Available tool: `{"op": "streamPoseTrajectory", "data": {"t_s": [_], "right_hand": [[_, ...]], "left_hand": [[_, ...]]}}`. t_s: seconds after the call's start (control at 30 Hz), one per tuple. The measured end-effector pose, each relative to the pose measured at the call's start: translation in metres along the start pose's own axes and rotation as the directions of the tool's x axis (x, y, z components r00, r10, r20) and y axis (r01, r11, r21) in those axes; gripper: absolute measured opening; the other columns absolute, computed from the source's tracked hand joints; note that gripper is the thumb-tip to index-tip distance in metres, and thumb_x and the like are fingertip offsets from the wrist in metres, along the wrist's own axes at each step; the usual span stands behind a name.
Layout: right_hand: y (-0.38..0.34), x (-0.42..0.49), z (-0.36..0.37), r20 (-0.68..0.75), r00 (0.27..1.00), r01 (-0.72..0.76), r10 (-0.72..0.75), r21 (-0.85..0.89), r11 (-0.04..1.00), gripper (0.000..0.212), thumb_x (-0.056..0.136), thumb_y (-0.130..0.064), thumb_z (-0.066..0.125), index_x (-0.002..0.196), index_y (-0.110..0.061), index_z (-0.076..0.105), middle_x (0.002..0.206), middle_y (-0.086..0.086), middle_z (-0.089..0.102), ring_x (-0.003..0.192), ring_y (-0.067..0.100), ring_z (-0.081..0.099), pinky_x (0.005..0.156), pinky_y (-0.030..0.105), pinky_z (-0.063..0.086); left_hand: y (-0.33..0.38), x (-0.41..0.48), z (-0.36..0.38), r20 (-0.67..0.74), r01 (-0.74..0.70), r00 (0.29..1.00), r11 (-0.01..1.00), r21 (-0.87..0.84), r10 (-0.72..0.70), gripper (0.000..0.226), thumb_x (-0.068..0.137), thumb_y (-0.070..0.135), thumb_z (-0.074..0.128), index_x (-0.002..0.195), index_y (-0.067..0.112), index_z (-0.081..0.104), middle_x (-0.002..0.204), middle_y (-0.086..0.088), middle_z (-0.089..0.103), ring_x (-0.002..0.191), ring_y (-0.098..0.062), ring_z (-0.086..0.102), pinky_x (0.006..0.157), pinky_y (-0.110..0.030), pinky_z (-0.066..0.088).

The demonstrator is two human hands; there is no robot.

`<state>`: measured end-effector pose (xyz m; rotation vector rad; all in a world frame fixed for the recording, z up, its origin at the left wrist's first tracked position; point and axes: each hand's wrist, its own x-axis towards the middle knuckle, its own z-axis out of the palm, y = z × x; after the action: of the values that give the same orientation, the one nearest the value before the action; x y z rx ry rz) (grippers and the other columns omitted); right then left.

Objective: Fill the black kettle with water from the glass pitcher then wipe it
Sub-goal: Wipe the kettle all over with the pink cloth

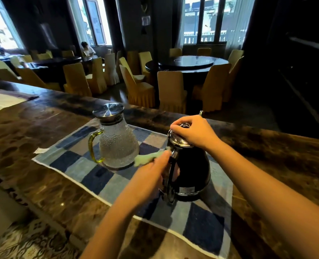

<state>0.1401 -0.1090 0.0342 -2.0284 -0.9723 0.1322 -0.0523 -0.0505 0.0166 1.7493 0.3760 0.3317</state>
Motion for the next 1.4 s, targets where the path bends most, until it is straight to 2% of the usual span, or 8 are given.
{"op": "streamPoseTrajectory", "data": {"t_s": [0.2, 0.3, 0.53, 0.77, 1.03, 1.17, 1.3, 1.4], "right_hand": [[0.003, 0.002, 0.002, -0.022, 1.0, -0.004, 0.004, -0.01, 1.0, 0.013, 0.079, -0.046, 0.065, 0.079, -0.036, 0.073, 0.09, -0.008, 0.074, 0.09, 0.014, 0.066, 0.083, 0.045, 0.055], [0.005, 0.002, 0.004, -0.038, 0.999, 0.003, -0.002, 0.004, 1.0, 0.016, 0.078, -0.047, 0.064, 0.081, -0.035, 0.074, 0.091, -0.008, 0.074, 0.092, 0.015, 0.065, 0.083, 0.045, 0.055], [0.007, 0.003, 0.004, -0.037, 0.999, 0.004, -0.003, 0.021, 1.0, 0.015, 0.076, -0.049, 0.063, 0.078, -0.038, 0.073, 0.089, -0.01, 0.074, 0.089, 0.013, 0.065, 0.082, 0.043, 0.056], [0.008, 0.002, 0.005, -0.047, 0.999, 0.001, 0.001, 0.052, 0.999, 0.014, 0.077, -0.048, 0.064, 0.078, -0.037, 0.073, 0.088, -0.008, 0.074, 0.088, 0.015, 0.065, 0.081, 0.043, 0.056], [0.01, 0.007, 0.0, -0.042, 0.999, -0.003, 0.006, 0.059, 0.998, 0.011, 0.078, -0.045, 0.064, 0.077, -0.037, 0.073, 0.085, -0.007, 0.074, 0.084, 0.012, 0.066, 0.08, 0.043, 0.056], [0.01, 0.004, 0.005, -0.051, 0.999, 0.006, -0.004, 0.043, 0.999, 0.013, 0.077, -0.046, 0.063, 0.079, -0.037, 0.073, 0.085, -0.008, 0.074, 0.082, 0.012, 0.066, 0.079, 0.042, 0.057], [0.009, 0.003, 0.004, -0.051, 0.999, 0.004, -0.001, 0.044, 0.999, 0.014, 0.08, -0.043, 0.063, 0.083, -0.035, 0.074, 0.089, -0.007, 0.074, 0.085, 0.013, 0.065, 0.08, 0.043, 0.056], [0.008, 0.002, 0.005, -0.056, 0.998, -0.002, 0.003, 0.024, 1.0, 0.014, 0.08, -0.043, 0.062, 0.083, -0.037, 0.073, 0.091, -0.007, 0.074, 0.088, 0.015, 0.065, 0.081, 0.044, 0.056]], "left_hand": [[-0.016, -0.01, 0.048, -0.201, -0.05, 0.977, 0.994, 0.096, 0.069, 0.09, 0.061, 0.091, 0.022, 0.14, 0.049, 0.019, 0.147, 0.016, 0.032, 0.138, -0.008, 0.03, 0.115, -0.038, 0.027], [-0.03, -0.02, 0.061, -0.292, -0.119, 0.941, 0.975, 0.19, 0.172, 0.05, 0.073, 0.078, 0.03, 0.115, 0.073, 0.004, 0.13, 0.042, 0.023, 0.127, 0.01, 0.029, 0.104, -0.02, 0.029], [-0.03, 0.016, 0.031, -0.194, -0.331, 0.863, 0.812, 0.481, 0.467, 0.041, 0.095, 0.04, 0.044, 0.134, 0.031, 0.04, 0.114, 0.023, 0.053, 0.103, 0.006, 0.052, 0.075, -0.016, 0.04], [-0.086, -0.005, 0.052, -0.389, -0.272, 0.872, 0.955, 0.118, 0.296, 0.049, 0.089, 0.038, 0.043, 0.114, -0.002, 0.056, 0.064, 0.008, 0.07, 0.055, 0.001, 0.065, 0.049, -0.008, 0.046], [-0.057, 0.024, 0.031, -0.198, -0.146, 0.973, 0.978, -0.147, 0.116, 0.037, 0.075, 0.063, 0.053, 0.093, 0.036, 0.07, 0.096, 0.009, 0.075, 0.096, -0.01, 0.069, 0.08, -0.025, 0.054], [-0.075, 0.01, 0.051, -0.429, -0.198, 0.894, 0.972, -0.123, 0.128, 0.017, 0.086, 0.039, 0.045, 0.098, 0.039, 0.056, 0.087, 0.044, 0.064, 0.091, 0.019, 0.06, 0.069, 0.0, 0.045], [-0.104, -0.015, 0.073, -0.468, -0.088, 0.884, 0.98, -0.18, -0.006, 0.043, 0.082, 0.032, 0.046, 0.121, 0.016, 0.051, 0.109, -0.004, 0.068, 0.106, -0.026, 0.063, 0.084, -0.027, 0.053], [-0.092, -0.009, 0.07, -0.463, -0.149, 0.883, 0.982, -0.12, 0.078, 0.046, 0.077, 0.044, 0.048, 0.108, 0.013, 0.059, 0.101, -0.008, 0.07, 0.097, -0.013, 0.067, 0.082, -0.024, 0.053]]}}
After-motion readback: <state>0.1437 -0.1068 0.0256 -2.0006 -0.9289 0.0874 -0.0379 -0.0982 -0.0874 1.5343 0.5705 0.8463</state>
